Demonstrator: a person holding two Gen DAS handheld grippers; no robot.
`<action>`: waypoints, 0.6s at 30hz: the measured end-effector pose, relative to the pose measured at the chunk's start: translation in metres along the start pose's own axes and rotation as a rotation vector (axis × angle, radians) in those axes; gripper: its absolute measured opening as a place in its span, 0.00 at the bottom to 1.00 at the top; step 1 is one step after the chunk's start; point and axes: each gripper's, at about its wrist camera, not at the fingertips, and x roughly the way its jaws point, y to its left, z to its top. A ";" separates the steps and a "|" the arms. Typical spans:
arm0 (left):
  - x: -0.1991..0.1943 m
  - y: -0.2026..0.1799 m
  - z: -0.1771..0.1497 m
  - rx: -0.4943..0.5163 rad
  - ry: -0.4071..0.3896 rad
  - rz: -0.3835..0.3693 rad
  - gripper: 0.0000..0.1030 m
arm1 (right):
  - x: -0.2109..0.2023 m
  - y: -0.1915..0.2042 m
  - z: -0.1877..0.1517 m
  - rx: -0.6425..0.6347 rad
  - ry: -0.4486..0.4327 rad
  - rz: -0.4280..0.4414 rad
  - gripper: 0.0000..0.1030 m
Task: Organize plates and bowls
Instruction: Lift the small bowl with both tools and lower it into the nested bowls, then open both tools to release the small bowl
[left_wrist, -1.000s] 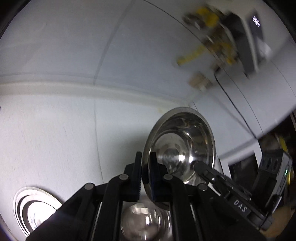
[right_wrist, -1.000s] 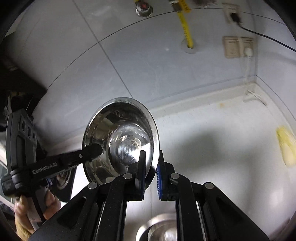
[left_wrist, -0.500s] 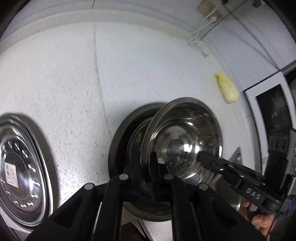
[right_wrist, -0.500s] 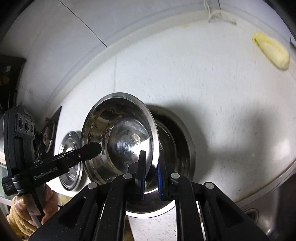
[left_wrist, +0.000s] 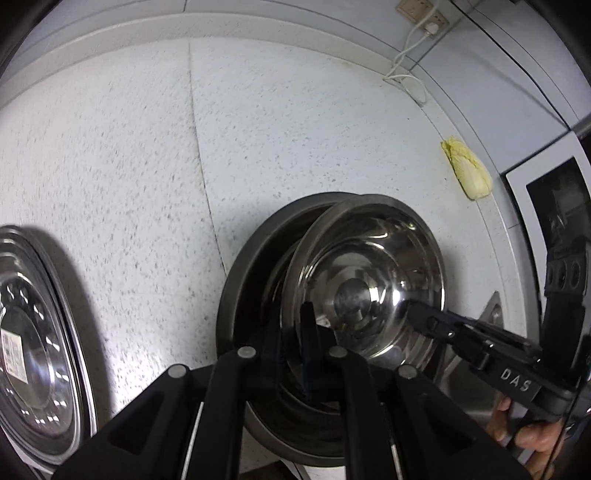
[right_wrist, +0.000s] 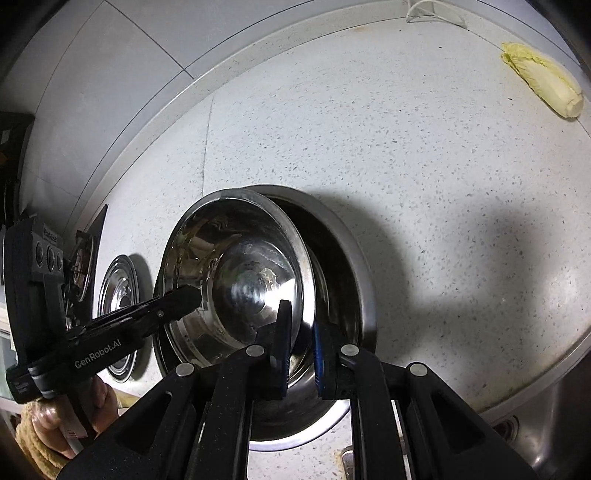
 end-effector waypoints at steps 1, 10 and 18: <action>0.001 -0.001 0.000 0.000 -0.002 0.000 0.08 | 0.000 0.000 0.000 -0.001 -0.001 0.001 0.09; -0.004 0.001 -0.003 0.026 -0.005 0.011 0.10 | 0.007 0.015 -0.003 -0.022 -0.021 -0.049 0.10; -0.021 -0.002 -0.002 0.101 -0.067 0.045 0.09 | -0.012 0.017 -0.001 -0.022 -0.086 -0.052 0.10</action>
